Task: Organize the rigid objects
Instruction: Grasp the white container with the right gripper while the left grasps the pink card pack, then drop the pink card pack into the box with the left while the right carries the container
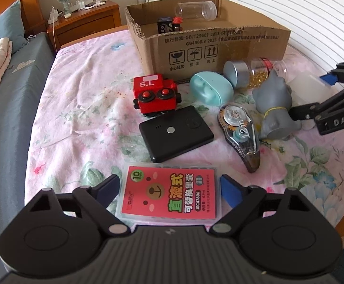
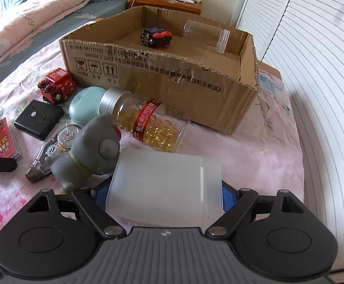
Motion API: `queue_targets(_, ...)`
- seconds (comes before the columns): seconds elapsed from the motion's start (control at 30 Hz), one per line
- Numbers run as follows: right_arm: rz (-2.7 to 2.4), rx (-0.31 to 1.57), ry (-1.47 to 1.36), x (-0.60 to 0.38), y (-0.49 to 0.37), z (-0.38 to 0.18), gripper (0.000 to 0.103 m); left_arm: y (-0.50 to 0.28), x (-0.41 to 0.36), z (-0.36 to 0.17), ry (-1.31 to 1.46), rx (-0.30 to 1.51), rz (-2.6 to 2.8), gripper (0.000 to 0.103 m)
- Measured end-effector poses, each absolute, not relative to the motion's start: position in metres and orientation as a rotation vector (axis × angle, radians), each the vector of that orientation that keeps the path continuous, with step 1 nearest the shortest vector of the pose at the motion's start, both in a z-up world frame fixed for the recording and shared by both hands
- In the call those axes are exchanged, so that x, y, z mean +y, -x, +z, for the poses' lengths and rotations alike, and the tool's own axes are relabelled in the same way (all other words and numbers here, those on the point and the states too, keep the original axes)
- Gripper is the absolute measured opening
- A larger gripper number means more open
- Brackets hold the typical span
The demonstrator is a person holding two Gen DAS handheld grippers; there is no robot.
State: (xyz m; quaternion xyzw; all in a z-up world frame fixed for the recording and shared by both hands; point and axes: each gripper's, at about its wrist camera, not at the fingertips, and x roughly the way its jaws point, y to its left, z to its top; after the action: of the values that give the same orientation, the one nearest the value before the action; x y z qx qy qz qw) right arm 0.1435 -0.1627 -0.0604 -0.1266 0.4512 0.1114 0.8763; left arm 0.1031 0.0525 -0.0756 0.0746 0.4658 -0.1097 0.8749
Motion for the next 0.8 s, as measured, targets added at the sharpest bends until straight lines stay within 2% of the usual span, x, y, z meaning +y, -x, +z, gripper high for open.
queue_targets(0.43,0.251,0.913,0.234,-0.186,-0.135,-0.034,0.088,-0.104,0.050,-0.042,-0.162,0.937,-0.262,0.090)
queue_targets(0.8,0.292,0.825,0.236,-0.187,-0.137,-0.001,0.088,-0.137,0.030,0.009,-0.183,0.805,-0.282,0.090)
